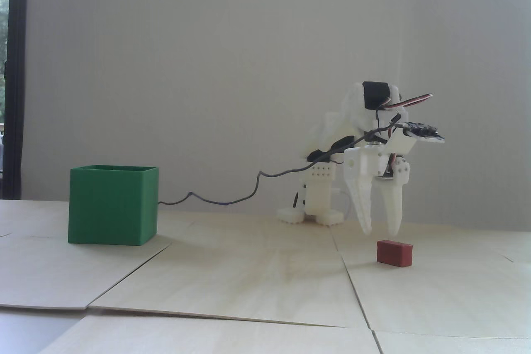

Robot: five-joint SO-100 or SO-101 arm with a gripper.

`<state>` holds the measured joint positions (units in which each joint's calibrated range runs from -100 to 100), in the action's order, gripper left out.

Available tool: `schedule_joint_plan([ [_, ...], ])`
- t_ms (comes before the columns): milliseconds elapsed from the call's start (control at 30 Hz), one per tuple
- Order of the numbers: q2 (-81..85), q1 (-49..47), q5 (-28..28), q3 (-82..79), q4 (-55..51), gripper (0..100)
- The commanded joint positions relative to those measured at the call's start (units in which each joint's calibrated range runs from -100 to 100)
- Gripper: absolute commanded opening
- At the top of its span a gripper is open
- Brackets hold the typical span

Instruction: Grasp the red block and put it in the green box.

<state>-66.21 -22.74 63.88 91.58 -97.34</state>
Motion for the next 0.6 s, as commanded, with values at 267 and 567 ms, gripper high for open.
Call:
schedule_joint_plan([
  [267, 7.43, 0.10, 0.51, 4.16, -1.23, 18],
  [567, 8.06, 3.40, 1.86, 4.69, -0.72, 18],
])
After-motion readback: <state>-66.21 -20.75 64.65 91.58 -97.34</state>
